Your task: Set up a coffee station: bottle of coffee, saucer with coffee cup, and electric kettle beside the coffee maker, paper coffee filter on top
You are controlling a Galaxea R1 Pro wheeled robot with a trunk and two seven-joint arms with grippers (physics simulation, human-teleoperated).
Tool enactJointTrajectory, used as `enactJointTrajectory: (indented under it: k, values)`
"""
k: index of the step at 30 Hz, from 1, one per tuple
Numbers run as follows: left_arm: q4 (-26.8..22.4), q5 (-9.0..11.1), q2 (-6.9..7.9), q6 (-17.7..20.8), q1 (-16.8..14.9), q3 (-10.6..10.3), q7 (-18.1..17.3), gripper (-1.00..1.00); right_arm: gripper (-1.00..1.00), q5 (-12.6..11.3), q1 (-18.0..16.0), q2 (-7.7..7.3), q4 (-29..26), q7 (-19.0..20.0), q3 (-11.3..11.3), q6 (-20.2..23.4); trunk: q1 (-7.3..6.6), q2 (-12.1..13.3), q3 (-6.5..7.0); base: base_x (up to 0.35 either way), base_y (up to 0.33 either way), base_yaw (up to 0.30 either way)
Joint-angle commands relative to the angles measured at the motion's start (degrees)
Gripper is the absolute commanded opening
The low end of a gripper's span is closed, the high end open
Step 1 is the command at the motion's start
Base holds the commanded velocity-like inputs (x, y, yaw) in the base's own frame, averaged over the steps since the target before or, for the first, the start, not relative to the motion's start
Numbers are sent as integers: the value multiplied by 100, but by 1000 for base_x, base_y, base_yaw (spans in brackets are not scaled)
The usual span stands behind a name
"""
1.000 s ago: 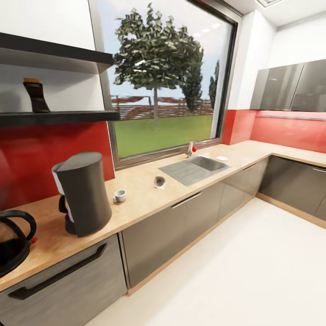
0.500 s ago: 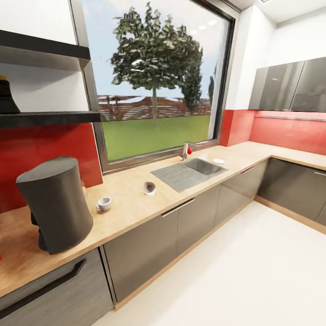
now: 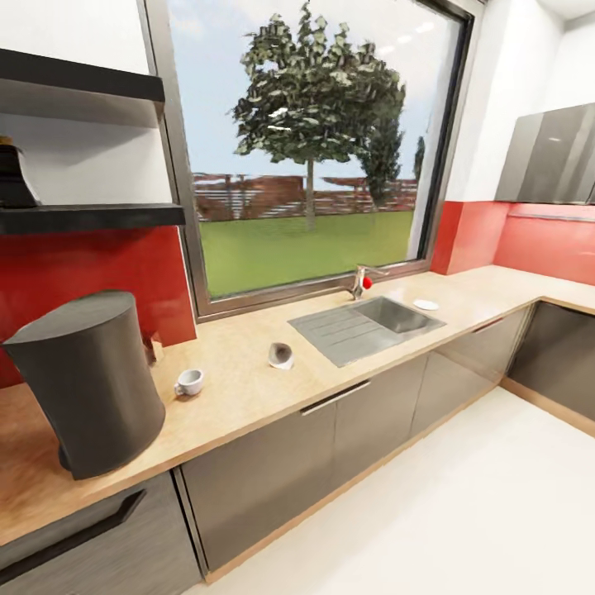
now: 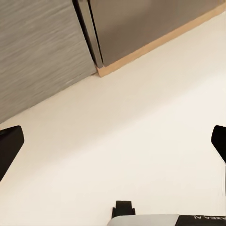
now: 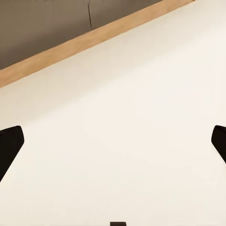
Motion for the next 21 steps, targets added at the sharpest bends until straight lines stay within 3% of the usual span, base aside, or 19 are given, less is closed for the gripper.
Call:
enactJointTrajectory:
  k: [1,9,21]
  values:
    - [7,4,-1,-21,-4,0,7,100,100,4,-1,0,4,-2,-2,-18,4,-3,-2,192,-272,278]
    - [6,9,4,-21,-4,0,10,100,100,6,-1,-5,11,-10,-3,-19,4,-3,-2,110,-305,252]
    - [6,114,6,-20,-4,0,7,100,100,13,-1,-9,7,2,-2,-24,4,-3,-2,88,-313,16]
